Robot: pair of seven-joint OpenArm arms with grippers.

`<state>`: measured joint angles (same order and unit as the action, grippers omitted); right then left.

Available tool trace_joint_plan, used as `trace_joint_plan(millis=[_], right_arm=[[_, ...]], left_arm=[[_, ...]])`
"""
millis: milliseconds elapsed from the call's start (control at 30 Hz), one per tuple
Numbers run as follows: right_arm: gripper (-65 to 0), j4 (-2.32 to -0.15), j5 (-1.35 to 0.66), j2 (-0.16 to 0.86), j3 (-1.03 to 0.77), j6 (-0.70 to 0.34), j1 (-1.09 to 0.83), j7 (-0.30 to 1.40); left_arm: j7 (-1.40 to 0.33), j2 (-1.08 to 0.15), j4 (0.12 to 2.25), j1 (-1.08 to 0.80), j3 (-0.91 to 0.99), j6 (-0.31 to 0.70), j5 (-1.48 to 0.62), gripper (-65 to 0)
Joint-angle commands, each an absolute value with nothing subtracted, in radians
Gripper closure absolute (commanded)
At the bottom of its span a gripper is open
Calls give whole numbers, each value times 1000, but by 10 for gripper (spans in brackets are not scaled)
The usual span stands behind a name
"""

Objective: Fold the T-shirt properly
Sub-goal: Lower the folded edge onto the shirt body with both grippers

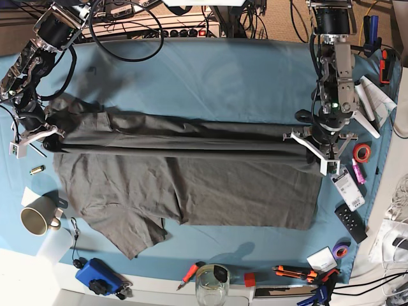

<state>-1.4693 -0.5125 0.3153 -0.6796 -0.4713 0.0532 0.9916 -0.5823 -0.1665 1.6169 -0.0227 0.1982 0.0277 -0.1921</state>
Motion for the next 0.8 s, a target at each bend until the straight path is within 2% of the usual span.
trace_joint_plan(millis=[0, 333, 400, 500, 567, 767], right_arm=[[0, -1483, -496, 349, -693, -452, 70, 946], [0, -1483, -496, 349, -693, -474, 70, 937], [-5, -1483, -496, 349, -693, -515, 70, 934], [-126, -1483, -496, 349, -693, -538, 70, 925], [-175, -1483, -496, 349, -693, -537, 70, 911], [-182, -1483, -496, 350, -693, -536, 113, 919]], left_arm=[[-552, -183, 1635, 4, 212, -2, -160, 0], [-553, -183, 1635, 28, 212, -2, -160, 0], [-552, -183, 1635, 28, 212, -2, -160, -59], [-549, -183, 1635, 28, 212, -2, -160, -140], [-549, -183, 1635, 31, 212, -2, -160, -145], [-539, -183, 1635, 36, 212, -2, -160, -145]])
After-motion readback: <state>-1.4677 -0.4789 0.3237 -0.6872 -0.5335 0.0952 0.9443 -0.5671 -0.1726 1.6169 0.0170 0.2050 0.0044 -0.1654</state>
